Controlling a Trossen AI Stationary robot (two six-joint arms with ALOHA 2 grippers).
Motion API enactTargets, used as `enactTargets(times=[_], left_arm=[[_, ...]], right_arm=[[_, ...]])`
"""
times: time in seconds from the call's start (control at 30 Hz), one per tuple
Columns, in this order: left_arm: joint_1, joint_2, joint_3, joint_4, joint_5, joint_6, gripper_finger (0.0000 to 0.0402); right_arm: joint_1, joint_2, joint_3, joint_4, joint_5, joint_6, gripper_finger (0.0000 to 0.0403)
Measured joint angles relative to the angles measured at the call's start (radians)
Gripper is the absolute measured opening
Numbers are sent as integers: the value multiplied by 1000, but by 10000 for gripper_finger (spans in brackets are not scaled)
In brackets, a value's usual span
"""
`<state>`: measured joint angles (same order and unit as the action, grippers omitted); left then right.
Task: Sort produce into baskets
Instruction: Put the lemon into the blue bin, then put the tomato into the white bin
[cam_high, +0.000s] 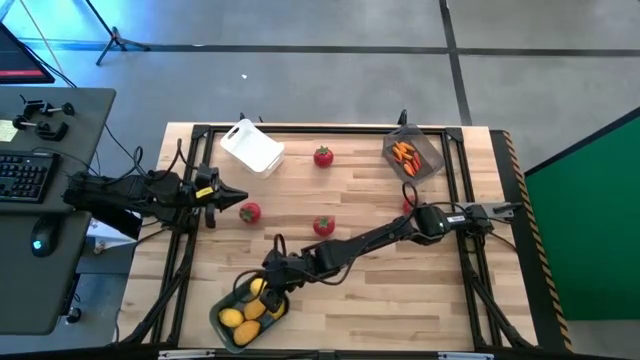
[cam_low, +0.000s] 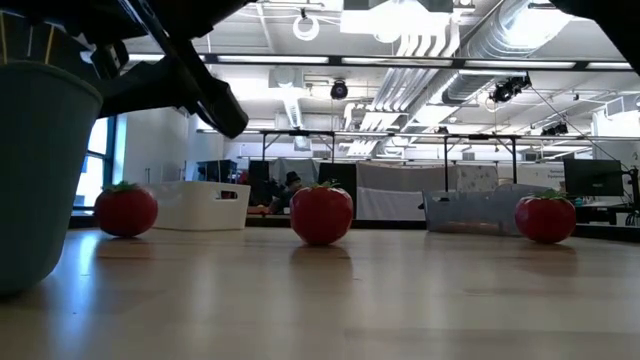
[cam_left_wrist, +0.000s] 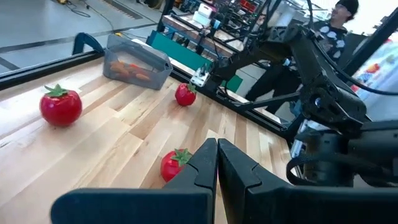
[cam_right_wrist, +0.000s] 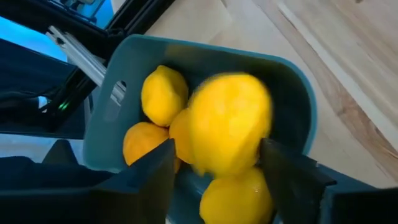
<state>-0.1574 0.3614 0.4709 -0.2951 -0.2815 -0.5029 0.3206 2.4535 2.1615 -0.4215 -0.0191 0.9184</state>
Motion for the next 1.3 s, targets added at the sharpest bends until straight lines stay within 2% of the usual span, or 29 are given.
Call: enactTargets(times=[0.17,0.3,0.4,0.5,0.73,0.83,0.9,1.0,1.07,1.17,1.3], left_arm=[[0,0,0,-14,36,3,0],[0,0,0,-44,27,0,0],[0,0,0,-50,13,1,0],[0,0,0,-50,6,16,0],[0,0,0,-54,-3,19,0],[1,0,0,-65,-13,34,0],[1,0,0,-79,-37,34,0],[1,0,0,-100,-64,34,0],[1,0,0,-112,-68,24,0],[1,0,0,-122,-87,17,0],[1,0,0,-120,-131,13,0]], right_arm=[[-6,-2,3,7,-2,-2,259],[-24,-13,4,-2,-28,-29,248],[-47,-32,4,-35,-41,-47,217],[-84,-67,4,-98,-79,-72,168],[-195,-168,5,-396,-97,-159,47],[-241,-212,5,-537,-94,-192,19],[-268,-233,5,-630,-94,-227,14],[-300,-249,5,-752,-111,-320,28],[-313,-251,5,-828,-120,-393,54],[-323,-252,5,-926,-121,-476,114],[-328,-244,5,-969,-98,-510,215]])
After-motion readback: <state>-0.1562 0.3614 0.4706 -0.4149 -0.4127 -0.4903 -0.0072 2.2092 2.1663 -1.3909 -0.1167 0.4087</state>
